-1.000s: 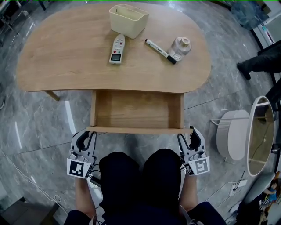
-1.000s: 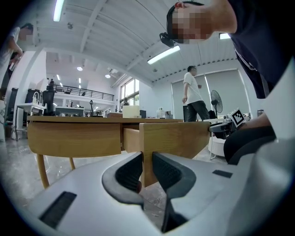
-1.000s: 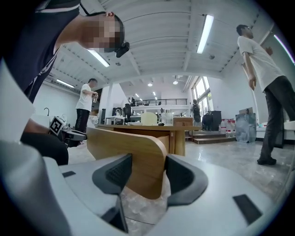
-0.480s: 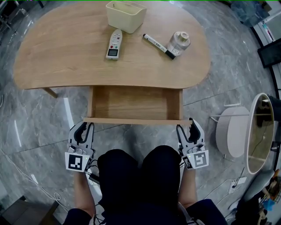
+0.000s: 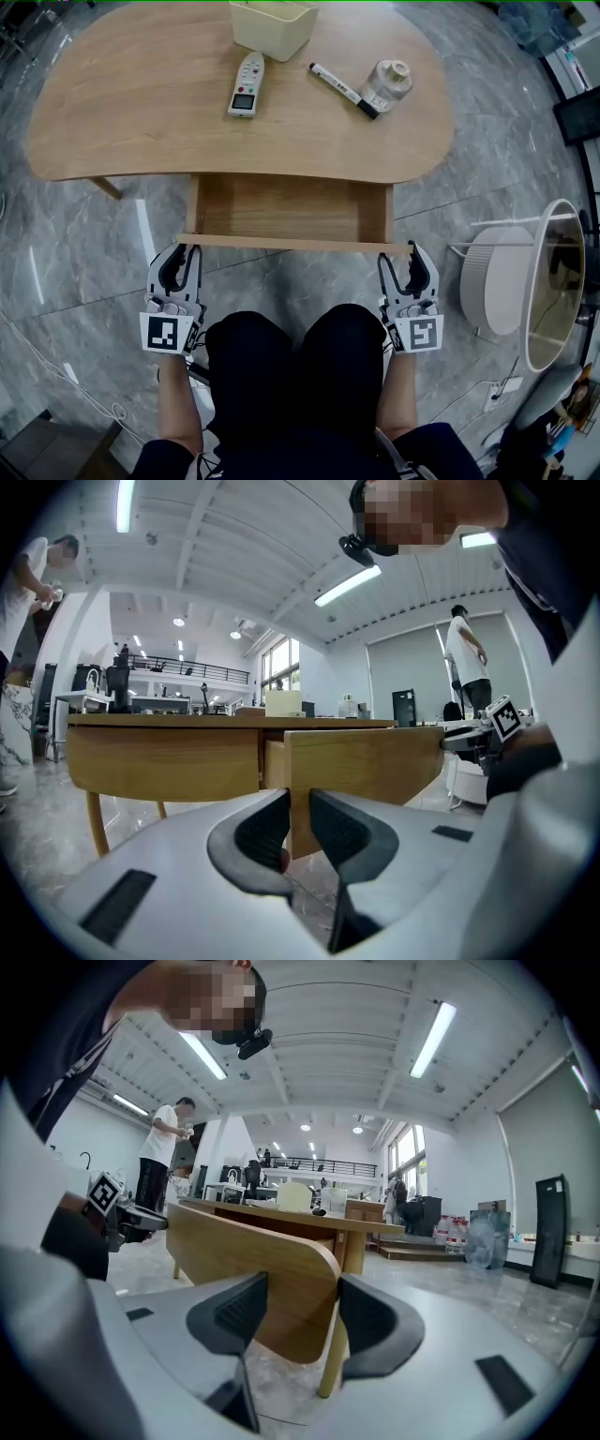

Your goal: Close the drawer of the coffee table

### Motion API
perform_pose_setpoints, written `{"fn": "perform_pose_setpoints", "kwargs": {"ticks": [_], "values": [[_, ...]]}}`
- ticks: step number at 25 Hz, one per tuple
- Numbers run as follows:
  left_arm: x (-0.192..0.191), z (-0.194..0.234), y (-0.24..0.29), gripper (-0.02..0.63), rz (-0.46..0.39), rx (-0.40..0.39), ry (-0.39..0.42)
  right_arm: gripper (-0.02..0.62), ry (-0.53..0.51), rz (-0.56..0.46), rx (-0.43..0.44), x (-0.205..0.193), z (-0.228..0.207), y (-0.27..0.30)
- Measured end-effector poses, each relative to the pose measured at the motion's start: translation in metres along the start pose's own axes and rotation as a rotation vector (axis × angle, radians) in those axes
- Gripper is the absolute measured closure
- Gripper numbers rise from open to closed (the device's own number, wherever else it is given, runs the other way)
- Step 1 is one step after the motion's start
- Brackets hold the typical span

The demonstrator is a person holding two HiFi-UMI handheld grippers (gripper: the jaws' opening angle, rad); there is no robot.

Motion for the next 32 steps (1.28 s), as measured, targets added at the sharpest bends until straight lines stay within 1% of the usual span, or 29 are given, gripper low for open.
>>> {"fn": "perform_pose_setpoints", "kwargs": {"ticks": [8,13,17,28,32], "values": [[0.001,0.0,0.002,0.518,-0.015,0.02,-0.019,0.339,0.019,0.008,-0.041,0.002,0.001,0.002],[0.0,0.0,0.001,0.518,-0.022,0.029,-0.025,0.339,0.016,0.01,-0.05,0.003,0.003,0.002],[0.001,0.001,0.003,0.518,-0.02,0.036,-0.023,0.339,0.044,0.024,-0.064,0.002,0.003,0.004],[0.002,0.006,0.012,0.518,-0.019,0.052,-0.048,0.339,0.054,0.035,-0.073,0.002,0.001,0.013],[0.003,0.007,0.016,0.518,-0.011,0.051,-0.042,0.339,0.054,0.043,-0.073,0.003,-0.001,0.017]]}}
Point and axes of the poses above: the fingertips, and each gripper's own axes: y forward along the fingers, z to its left, x out of its top, the point moved 7 cm from there along -y, backward along the fingers, and after that the axes turned 9 degrees about -x, right-handed, at the moved point
